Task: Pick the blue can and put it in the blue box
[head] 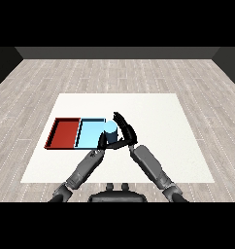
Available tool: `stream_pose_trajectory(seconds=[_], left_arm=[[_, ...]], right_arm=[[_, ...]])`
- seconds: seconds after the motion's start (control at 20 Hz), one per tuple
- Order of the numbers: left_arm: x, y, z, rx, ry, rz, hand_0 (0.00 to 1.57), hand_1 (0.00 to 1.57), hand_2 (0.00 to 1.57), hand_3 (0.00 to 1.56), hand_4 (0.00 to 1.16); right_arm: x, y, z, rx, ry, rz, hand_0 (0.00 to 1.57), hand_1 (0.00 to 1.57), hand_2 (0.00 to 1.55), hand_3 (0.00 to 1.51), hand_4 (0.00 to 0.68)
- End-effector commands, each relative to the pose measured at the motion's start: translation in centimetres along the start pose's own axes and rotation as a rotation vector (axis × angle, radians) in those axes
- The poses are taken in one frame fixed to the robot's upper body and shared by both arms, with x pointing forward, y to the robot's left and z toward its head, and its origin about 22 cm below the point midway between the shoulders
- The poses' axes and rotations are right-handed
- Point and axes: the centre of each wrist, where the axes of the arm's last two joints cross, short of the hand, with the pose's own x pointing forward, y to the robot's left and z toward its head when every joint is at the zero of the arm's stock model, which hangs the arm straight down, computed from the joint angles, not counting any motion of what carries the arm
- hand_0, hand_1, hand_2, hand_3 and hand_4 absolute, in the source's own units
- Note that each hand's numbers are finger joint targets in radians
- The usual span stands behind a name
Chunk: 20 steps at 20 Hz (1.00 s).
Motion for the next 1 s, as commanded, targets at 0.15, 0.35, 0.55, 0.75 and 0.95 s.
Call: stream_pose_trajectory(seconds=[0.15, 0.35, 0.55, 0.75, 0.95], left_arm=[[-0.4, 0.9, 0.3, 0.016, 0.007, -0.023, 1.57, 1.57, 1.57, 1.50, 1.13], [-1.4, 1.3, -0.1, 0.015, -0.004, -0.029, 1.57, 1.57, 1.57, 1.49, 1.12], [-0.2, 2.2, -0.7, 0.047, 0.041, -0.070, 1.57, 1.57, 1.57, 1.49, 1.13], [-1.3, 6.4, -1.2, 0.075, 0.026, -0.121, 1.57, 1.57, 1.57, 1.49, 1.14], [-1.2, 9.0, -0.8, 0.130, 0.086, -0.215, 1.57, 1.57, 1.57, 1.50, 1.13]], right_arm=[[1.3, -1.9, 3.3, -0.027, -0.038, -0.017, 0.00, 0.00, 0.00, 0.00, 0.000], [3.2, -3.9, 5.3, -0.099, -0.096, -0.005, 0.00, 0.00, 0.00, 0.00, 0.000], [5.6, -7.5, 7.1, -0.137, -0.132, -0.036, 0.00, 0.00, 0.00, 0.00, 0.000], [7.4, -9.5, 6.9, -0.221, -0.184, -0.026, 0.00, 0.00, 0.00, 0.00, 0.000], [5.6, -11.0, 10.2, -0.290, -0.185, 0.027, 0.00, 0.00, 0.00, 0.00, 0.000]])
